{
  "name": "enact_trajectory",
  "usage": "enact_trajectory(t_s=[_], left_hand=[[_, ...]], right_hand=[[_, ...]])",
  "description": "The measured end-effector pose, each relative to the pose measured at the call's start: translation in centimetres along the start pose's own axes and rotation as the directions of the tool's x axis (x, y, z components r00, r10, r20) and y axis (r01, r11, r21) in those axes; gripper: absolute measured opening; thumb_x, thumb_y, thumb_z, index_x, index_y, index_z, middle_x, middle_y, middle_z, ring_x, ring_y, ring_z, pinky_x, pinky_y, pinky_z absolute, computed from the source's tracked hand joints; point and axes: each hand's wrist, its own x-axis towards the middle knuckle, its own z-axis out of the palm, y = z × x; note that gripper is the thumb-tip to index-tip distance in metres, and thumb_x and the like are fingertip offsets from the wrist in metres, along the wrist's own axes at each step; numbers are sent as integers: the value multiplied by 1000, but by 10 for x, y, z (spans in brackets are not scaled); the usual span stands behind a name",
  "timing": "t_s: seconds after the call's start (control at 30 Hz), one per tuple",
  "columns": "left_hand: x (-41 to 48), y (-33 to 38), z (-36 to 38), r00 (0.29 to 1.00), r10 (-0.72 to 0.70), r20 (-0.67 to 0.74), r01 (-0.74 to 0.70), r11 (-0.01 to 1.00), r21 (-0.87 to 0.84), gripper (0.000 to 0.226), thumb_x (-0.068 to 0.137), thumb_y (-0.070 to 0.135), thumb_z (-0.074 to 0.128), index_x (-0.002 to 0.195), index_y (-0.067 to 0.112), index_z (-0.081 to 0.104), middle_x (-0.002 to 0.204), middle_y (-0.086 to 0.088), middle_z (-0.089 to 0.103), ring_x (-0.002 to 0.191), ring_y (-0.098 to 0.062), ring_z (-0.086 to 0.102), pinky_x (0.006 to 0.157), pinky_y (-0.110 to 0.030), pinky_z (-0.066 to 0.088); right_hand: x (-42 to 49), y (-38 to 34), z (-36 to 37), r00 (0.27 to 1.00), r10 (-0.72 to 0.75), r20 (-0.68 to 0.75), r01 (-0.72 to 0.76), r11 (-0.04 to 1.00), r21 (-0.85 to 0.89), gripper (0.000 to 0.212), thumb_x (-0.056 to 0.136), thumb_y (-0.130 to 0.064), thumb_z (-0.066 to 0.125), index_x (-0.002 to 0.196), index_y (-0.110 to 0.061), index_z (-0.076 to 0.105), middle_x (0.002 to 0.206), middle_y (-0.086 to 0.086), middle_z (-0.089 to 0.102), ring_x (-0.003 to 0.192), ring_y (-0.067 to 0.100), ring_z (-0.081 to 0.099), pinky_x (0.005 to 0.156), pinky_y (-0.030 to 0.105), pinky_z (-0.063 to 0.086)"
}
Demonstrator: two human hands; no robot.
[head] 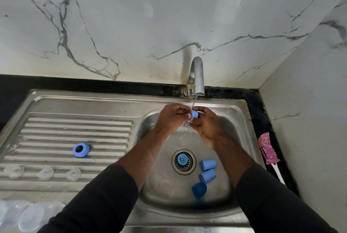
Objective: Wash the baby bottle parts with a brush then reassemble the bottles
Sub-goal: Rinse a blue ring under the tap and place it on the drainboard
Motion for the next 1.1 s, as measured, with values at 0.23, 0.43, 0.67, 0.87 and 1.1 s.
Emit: enact_trajectory(t_s=[0.23, 0.43, 0.67, 0.87, 1.1], left_hand=[[5, -7, -3, 998, -13, -69, 10, 999, -43, 35, 74, -4, 83, 106, 6, 73, 103, -12, 75, 94, -25, 73, 93, -46, 58], [5, -4, 1, 997, -59, -50, 52, 991, -121, 20, 81, -1, 79, 95, 12, 76, 94, -9, 77, 88, -27, 75, 89, -41, 60], [4, -5, 9, 943, -311, 116, 332, 866, -373, 28, 100, 27, 60, 115, 4, 68, 101, -16, 76, 92, -30, 75, 81, -40, 62], [3, -11, 11, 938, -290, 187, 345, 823, -451, 27, 102, 2, 50, 125, 5, 65, 109, -15, 74, 97, -25, 72, 88, -42, 59], [2, -4, 9, 955, -215, 205, 289, 831, -475, 22, 97, 6, 62, 115, 16, 69, 106, -11, 76, 101, -28, 73, 77, -38, 61]], right_hand=[[-3, -4, 8, 992, 101, 70, -118, 946, 303, 39, 96, 14, 46, 133, 5, 53, 129, 27, 60, 106, 29, 66, 88, 34, 60], [-1, -3, 1, 999, 20, 24, -26, 962, 272, 27, 95, 8, 55, 120, 1, 61, 116, 22, 68, 103, 29, 69, 85, 31, 61], [8, 1, -7, 939, -337, 65, 274, 623, -732, 35, 77, -21, 84, 110, -18, 73, 101, 0, 74, 92, 17, 69, 86, 39, 57], [6, 7, -5, 910, -414, 8, 261, 559, -787, 44, 72, -23, 87, 112, -17, 71, 103, 0, 72, 93, 16, 67, 88, 40, 55], [3, 6, 1, 801, -599, 27, 358, 441, -823, 18, 86, -20, 76, 101, -15, 67, 96, 0, 65, 90, 16, 56, 73, 24, 37]])
